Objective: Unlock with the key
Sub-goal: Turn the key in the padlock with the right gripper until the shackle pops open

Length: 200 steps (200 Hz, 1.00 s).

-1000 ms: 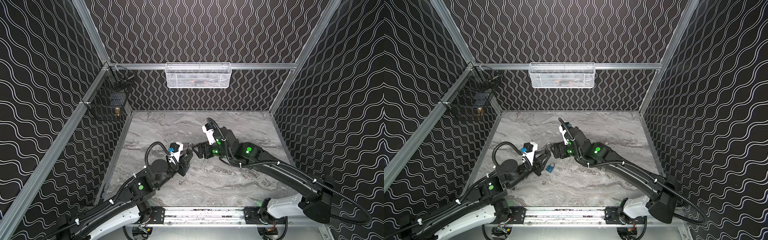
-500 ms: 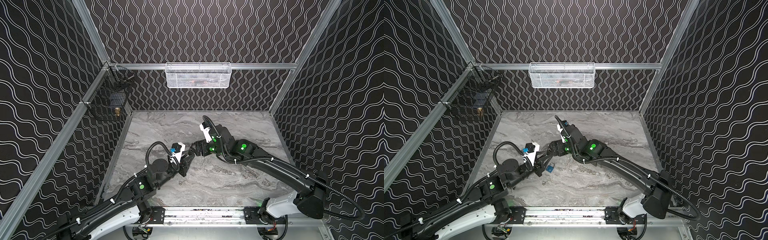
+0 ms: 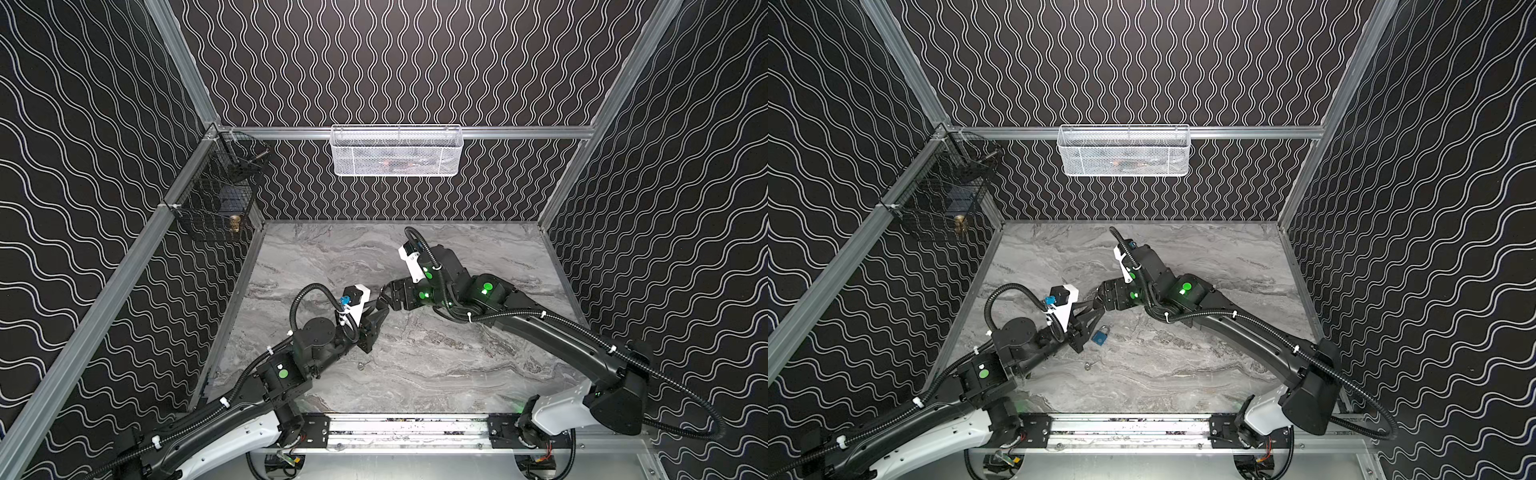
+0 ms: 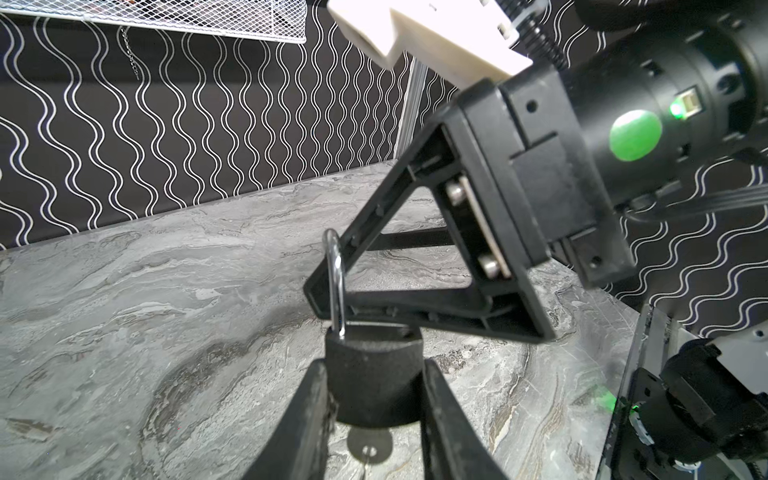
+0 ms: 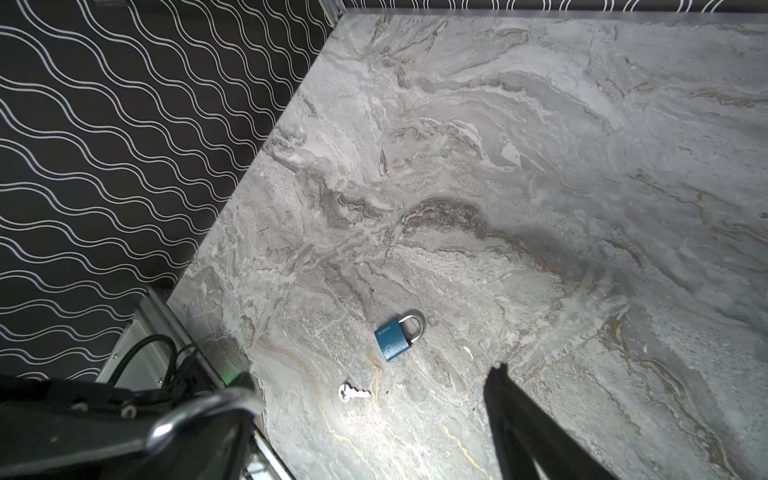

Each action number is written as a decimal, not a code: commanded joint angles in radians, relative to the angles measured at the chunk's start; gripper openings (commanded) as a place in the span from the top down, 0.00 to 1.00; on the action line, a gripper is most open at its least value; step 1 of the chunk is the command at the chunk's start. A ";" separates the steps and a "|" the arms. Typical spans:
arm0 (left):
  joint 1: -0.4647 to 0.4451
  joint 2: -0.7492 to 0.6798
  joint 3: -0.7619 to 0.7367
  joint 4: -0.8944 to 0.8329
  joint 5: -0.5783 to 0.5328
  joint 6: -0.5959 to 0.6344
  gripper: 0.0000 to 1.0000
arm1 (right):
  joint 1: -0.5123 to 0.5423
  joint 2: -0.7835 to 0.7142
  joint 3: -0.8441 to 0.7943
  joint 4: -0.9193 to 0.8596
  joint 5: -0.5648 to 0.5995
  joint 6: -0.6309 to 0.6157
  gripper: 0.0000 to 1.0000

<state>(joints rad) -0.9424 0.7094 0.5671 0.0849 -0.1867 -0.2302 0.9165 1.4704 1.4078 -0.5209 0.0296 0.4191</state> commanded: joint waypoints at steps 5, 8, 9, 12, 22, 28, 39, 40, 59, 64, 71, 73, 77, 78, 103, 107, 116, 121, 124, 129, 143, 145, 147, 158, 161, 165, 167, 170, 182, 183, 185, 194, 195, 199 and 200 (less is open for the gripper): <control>-0.001 0.000 -0.003 0.070 -0.005 0.024 1.00 | -0.002 0.010 0.020 -0.021 0.003 0.001 0.14; -0.001 -0.001 -0.003 0.071 -0.008 0.022 1.00 | -0.002 0.007 0.019 -0.020 -0.002 0.001 0.14; -0.001 -0.001 -0.003 0.071 -0.009 0.022 1.00 | -0.002 0.007 0.019 -0.021 -0.003 0.001 0.14; -0.001 -0.003 -0.004 0.073 -0.013 0.022 1.00 | -0.003 0.005 0.016 -0.019 -0.006 0.002 0.14; -0.001 -0.006 -0.009 0.079 -0.030 0.018 1.00 | -0.003 -0.004 0.010 -0.015 -0.019 0.003 0.14; -0.001 -0.007 -0.011 0.082 -0.048 0.014 1.00 | -0.002 -0.010 0.003 -0.010 -0.030 0.003 0.13; -0.001 -0.006 -0.012 0.083 -0.078 0.006 1.00 | -0.002 -0.028 -0.016 0.005 -0.054 0.003 0.13; -0.001 -0.005 -0.011 0.082 -0.080 0.005 1.00 | -0.002 -0.029 -0.018 0.006 -0.055 0.003 0.13; -0.002 0.001 -0.009 0.079 -0.086 0.001 1.00 | -0.002 -0.044 -0.031 0.002 -0.050 0.010 0.13; -0.001 0.002 -0.009 0.082 -0.089 -0.001 1.00 | -0.002 -0.045 -0.030 -0.001 -0.048 0.010 0.13; -0.001 0.003 -0.009 0.087 -0.094 -0.004 1.00 | -0.002 -0.045 -0.032 -0.005 -0.048 0.009 0.13; -0.001 0.003 -0.009 0.087 -0.096 -0.006 1.00 | -0.002 -0.045 -0.033 -0.006 -0.049 0.009 0.13; -0.001 0.004 -0.011 0.090 -0.097 -0.007 1.00 | -0.002 -0.046 -0.033 -0.008 -0.048 0.009 0.13; -0.001 0.004 -0.011 0.091 -0.096 -0.008 1.00 | -0.002 -0.047 -0.033 -0.008 -0.047 0.009 0.13; -0.001 0.005 -0.019 0.114 -0.064 -0.003 1.00 | -0.007 -0.014 -0.001 -0.040 -0.011 0.017 0.13; -0.001 0.005 -0.019 0.117 -0.061 -0.002 1.00 | -0.008 -0.007 0.011 -0.049 -0.006 0.020 0.13; -0.002 0.007 -0.022 0.120 -0.052 0.000 1.00 | -0.010 0.008 0.030 -0.064 0.005 0.024 0.13; -0.001 0.009 -0.021 0.121 -0.049 0.001 1.00 | -0.011 0.014 0.038 -0.067 0.009 0.026 0.13; -0.001 0.009 -0.021 0.121 -0.049 0.001 1.00 | -0.011 0.017 0.041 -0.068 0.010 0.026 0.13; -0.001 0.010 -0.020 0.120 -0.047 0.002 1.00 | -0.013 0.021 0.046 -0.068 0.009 0.027 0.13; -0.001 0.014 -0.017 0.118 -0.043 0.003 1.00 | -0.015 0.028 0.051 -0.057 -0.005 0.028 0.13; -0.001 0.015 -0.016 0.116 -0.043 0.003 1.00 | -0.016 0.029 0.053 -0.056 -0.006 0.028 0.13; -0.001 0.015 -0.015 0.116 -0.043 0.003 1.00 | -0.016 0.030 0.055 -0.056 -0.006 0.028 0.13; -0.001 0.018 -0.016 0.119 -0.034 0.008 1.00 | -0.017 0.040 0.063 -0.061 -0.001 0.030 0.13; -0.001 0.018 -0.015 0.119 -0.031 0.009 1.00 | -0.018 0.042 0.066 -0.063 -0.001 0.030 0.13; -0.001 0.019 -0.016 0.123 -0.027 0.011 1.00 | -0.018 0.044 0.069 -0.064 -0.001 0.029 0.13; -0.001 0.019 -0.017 0.125 -0.025 0.011 1.00 | -0.019 0.046 0.069 -0.065 -0.001 0.029 0.13; -0.001 0.020 -0.018 0.127 -0.025 0.011 1.00 | -0.019 0.047 0.071 -0.064 -0.003 0.028 0.13; -0.001 0.025 -0.016 0.128 -0.034 0.010 1.00 | -0.019 0.049 0.073 -0.051 -0.032 0.022 0.13; -0.001 0.025 -0.016 0.127 -0.035 0.009 1.00 | -0.019 0.049 0.073 -0.050 -0.035 0.022 0.13; -0.001 0.024 -0.015 0.127 -0.037 0.009 1.00 | -0.019 0.050 0.072 -0.046 -0.040 0.022 0.13; -0.001 0.030 -0.011 0.121 -0.042 0.012 1.00 | -0.019 0.046 0.067 -0.034 -0.056 0.023 0.13; -0.001 0.029 -0.010 0.120 -0.042 0.012 1.00 | -0.019 0.047 0.066 -0.033 -0.057 0.022 0.13; -0.001 0.031 -0.011 0.119 -0.043 0.015 1.00 | -0.019 0.045 0.064 -0.029 -0.060 0.021 0.13; -0.001 0.031 -0.010 0.119 -0.043 0.014 1.00 | -0.019 0.045 0.063 -0.028 -0.060 0.021 0.13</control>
<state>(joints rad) -0.9436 0.7341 0.5476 0.1429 -0.2253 -0.2337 0.8967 1.5169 1.4666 -0.5747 0.0090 0.4374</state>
